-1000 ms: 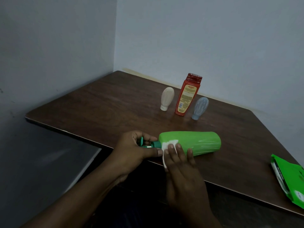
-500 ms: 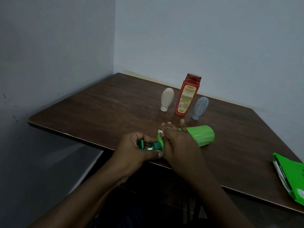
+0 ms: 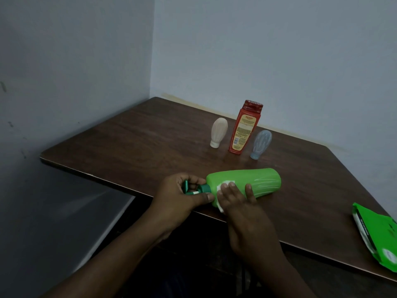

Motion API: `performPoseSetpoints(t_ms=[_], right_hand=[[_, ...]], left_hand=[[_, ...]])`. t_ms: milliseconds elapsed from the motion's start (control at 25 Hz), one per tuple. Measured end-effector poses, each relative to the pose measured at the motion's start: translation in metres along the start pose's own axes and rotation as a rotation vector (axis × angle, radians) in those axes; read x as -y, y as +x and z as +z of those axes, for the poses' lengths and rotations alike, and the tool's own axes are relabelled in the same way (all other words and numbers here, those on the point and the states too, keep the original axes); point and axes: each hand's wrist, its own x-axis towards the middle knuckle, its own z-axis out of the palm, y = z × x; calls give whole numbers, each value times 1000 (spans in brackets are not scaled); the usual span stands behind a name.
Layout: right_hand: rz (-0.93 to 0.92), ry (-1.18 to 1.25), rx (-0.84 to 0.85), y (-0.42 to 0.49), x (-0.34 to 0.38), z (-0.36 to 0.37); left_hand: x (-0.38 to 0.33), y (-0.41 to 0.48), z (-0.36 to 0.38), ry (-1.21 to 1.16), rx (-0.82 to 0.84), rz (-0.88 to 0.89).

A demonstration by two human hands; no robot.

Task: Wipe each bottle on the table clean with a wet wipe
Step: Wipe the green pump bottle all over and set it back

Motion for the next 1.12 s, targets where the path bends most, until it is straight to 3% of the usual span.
performPoseSetpoints(t_ms=[120, 240, 360, 480, 560, 640, 920, 1120], right_hand=[[-55, 155, -68, -21, -2, -6], [189, 310, -293, -15, -1, -25], [309, 242, -418, 19, -13, -34], [333, 218, -273, 54, -25, -30], [237, 196, -59, 58, -17, -17], [102, 153, 30, 46, -5, -4], [-5, 5, 3, -1, -11, -4], [320, 28, -120, -2, -38, -14]], left_hand=[[-1, 2, 0, -31, 7, -6], [1, 6, 0, -8, 5, -9], [-1, 10, 0, 94, 10, 30], [-4, 13, -2, 186, 35, 88], [-5, 13, -3, 221, 60, 111], [-6, 13, -5, 218, 92, 105], [-1, 20, -7, 138, 83, 0], [-1, 24, -7, 41, 106, -90]])
